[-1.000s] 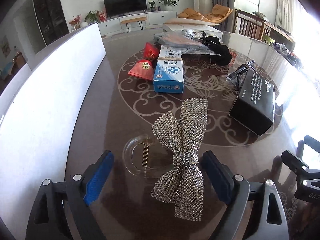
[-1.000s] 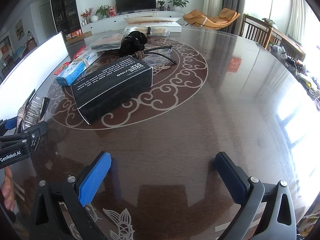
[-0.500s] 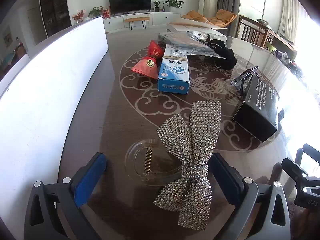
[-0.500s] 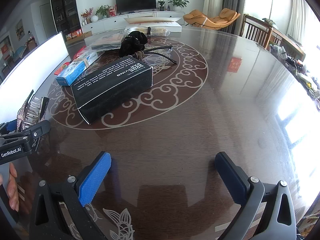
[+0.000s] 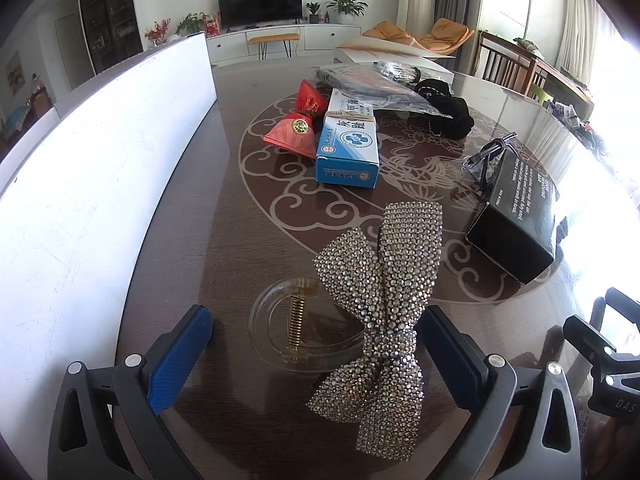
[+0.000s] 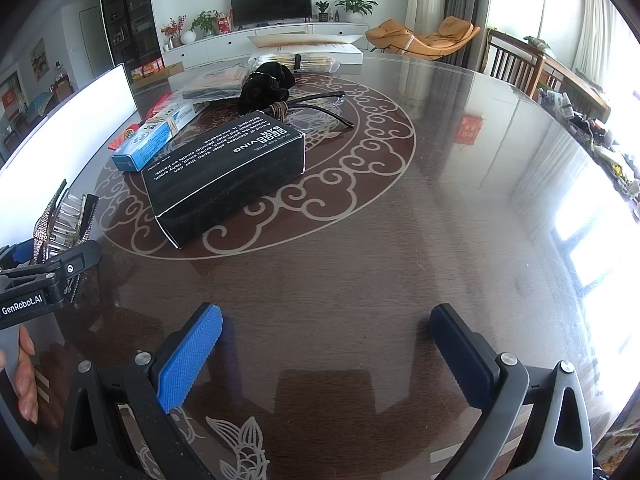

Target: Organize objects

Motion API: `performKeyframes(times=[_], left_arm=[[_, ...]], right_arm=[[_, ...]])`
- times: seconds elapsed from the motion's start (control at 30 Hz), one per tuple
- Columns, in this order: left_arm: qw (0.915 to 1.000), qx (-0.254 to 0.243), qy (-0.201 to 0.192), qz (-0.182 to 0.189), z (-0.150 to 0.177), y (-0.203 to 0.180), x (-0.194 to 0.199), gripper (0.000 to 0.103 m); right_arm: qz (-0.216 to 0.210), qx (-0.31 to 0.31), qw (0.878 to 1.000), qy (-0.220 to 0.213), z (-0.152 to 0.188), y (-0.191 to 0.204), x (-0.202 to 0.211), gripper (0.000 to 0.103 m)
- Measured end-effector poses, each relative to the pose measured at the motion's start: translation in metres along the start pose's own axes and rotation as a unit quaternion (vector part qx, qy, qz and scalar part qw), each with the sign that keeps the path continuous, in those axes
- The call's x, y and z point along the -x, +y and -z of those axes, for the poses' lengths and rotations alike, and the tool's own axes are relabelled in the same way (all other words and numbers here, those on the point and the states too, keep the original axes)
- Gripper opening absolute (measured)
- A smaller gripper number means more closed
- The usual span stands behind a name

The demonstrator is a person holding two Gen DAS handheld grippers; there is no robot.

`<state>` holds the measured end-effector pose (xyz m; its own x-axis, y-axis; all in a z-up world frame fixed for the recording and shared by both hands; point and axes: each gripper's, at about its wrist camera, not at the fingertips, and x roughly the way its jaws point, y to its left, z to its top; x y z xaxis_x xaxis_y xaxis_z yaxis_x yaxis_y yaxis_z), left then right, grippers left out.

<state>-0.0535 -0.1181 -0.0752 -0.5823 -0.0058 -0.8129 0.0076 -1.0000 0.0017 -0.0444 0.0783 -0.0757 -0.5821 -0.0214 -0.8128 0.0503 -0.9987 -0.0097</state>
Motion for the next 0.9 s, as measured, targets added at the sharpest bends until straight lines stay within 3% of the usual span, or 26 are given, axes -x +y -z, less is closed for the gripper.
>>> performKeyframes(times=[0.53, 0.63, 0.8, 0.9], left_arm=[[1.0, 0.0, 0.0, 0.0, 0.0, 0.0, 0.0, 0.103], [1.0, 0.0, 0.0, 0.0, 0.0, 0.0, 0.0, 0.103], [1.0, 0.0, 0.0, 0.0, 0.0, 0.0, 0.0, 0.103], [1.0, 0.0, 0.0, 0.0, 0.0, 0.0, 0.0, 0.103]], right_arm=[[-0.004, 0.003, 1.0, 0.001, 0.0, -0.001, -0.001, 0.103], [-0.022, 0.029, 0.999, 0.028, -0.006, 0.004, -0.004, 0.103], [-0.087, -0.057, 0.993, 0.063, -0.04, 0.008, -0.005, 0.103], [-0.117, -0.13, 0.981, 0.09, -0.073, 0.017, -0.022, 0.103]])
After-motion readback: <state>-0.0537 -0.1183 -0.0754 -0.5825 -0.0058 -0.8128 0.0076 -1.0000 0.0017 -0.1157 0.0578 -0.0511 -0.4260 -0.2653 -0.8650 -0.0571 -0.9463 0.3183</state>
